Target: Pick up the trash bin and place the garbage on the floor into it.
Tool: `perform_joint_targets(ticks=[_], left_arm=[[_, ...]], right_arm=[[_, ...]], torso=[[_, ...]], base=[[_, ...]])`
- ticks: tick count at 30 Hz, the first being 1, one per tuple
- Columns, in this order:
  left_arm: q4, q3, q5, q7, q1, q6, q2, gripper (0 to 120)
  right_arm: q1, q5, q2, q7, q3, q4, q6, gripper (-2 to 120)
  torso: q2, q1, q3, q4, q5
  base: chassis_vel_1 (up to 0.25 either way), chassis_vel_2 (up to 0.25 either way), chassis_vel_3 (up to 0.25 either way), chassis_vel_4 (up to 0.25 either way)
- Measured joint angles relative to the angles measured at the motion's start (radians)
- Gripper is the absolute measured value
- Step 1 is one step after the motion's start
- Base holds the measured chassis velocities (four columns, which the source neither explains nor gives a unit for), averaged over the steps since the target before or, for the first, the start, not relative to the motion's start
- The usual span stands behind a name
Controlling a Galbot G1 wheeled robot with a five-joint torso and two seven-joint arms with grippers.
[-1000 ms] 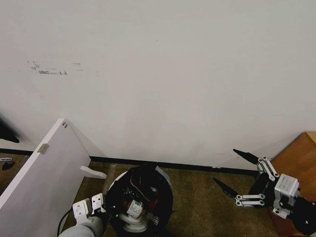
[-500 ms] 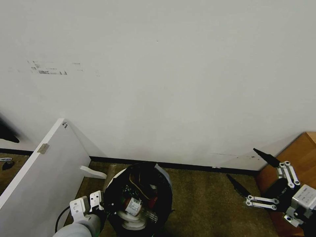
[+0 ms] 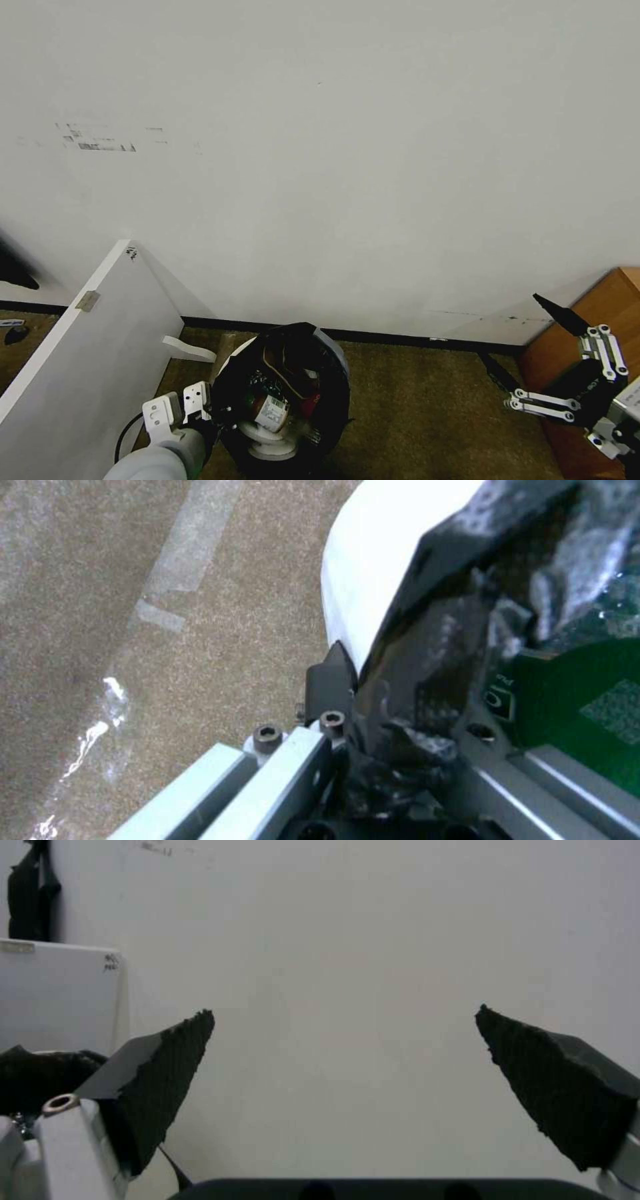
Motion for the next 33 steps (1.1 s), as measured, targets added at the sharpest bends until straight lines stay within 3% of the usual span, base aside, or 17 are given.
perform_joint_targets(ticks=[33], left_arm=[[-0.003,0.005,0.008,-0.002,0.004,0.000,-0.010,0]], right_arm=[[0.013,0.033,0.009,0.003,0.003,0.000,0.001,100]], torso=[[0.000,0.000,0.000,0.0000,0.0000]], base=[[0.000,0.000,0.000,0.000]])
